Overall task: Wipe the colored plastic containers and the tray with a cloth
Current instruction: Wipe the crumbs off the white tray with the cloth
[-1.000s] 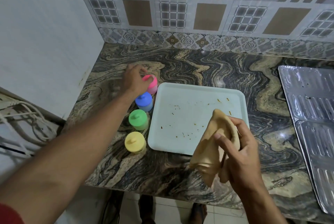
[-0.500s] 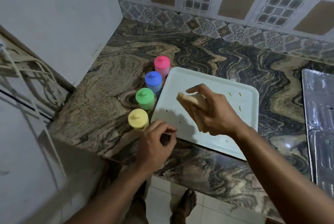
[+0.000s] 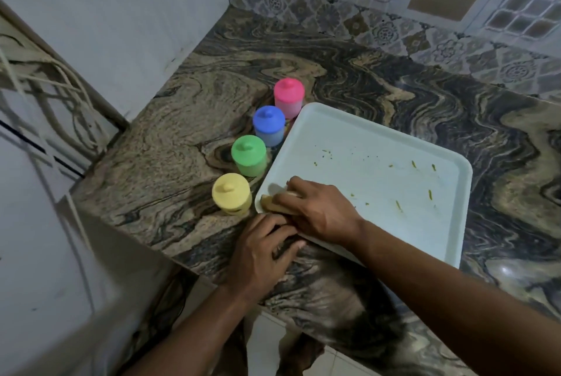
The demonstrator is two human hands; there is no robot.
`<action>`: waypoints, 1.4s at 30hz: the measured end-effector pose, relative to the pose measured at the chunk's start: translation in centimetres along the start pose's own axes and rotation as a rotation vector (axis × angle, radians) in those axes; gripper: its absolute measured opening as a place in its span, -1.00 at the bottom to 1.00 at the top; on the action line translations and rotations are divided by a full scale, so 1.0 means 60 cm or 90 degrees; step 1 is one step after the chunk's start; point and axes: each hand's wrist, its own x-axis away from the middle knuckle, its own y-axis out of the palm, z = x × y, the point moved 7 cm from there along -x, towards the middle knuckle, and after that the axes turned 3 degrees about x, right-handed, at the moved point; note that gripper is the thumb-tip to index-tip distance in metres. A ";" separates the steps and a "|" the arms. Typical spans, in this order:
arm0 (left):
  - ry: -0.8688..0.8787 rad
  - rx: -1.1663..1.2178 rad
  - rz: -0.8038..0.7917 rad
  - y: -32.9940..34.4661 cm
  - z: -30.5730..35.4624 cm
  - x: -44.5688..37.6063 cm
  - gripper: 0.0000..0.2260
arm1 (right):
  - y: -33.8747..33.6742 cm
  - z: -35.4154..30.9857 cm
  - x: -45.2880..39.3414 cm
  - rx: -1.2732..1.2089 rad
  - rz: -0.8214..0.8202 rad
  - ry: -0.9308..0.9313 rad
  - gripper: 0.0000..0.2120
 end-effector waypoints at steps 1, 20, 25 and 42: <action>0.003 -0.004 0.002 -0.001 0.001 0.002 -0.82 | 0.004 0.001 -0.001 0.012 0.000 -0.014 -0.70; -0.029 0.010 -0.020 0.007 -0.013 -0.002 -0.84 | -0.049 0.279 -0.100 0.093 0.001 0.191 -0.45; -0.015 0.009 -0.010 0.007 -0.011 -0.004 -0.85 | -0.051 0.304 -0.110 0.149 -0.010 0.147 -0.56; 0.066 -0.046 -0.045 0.024 0.046 -0.002 -0.75 | -0.140 0.122 0.132 0.045 0.034 0.117 -0.62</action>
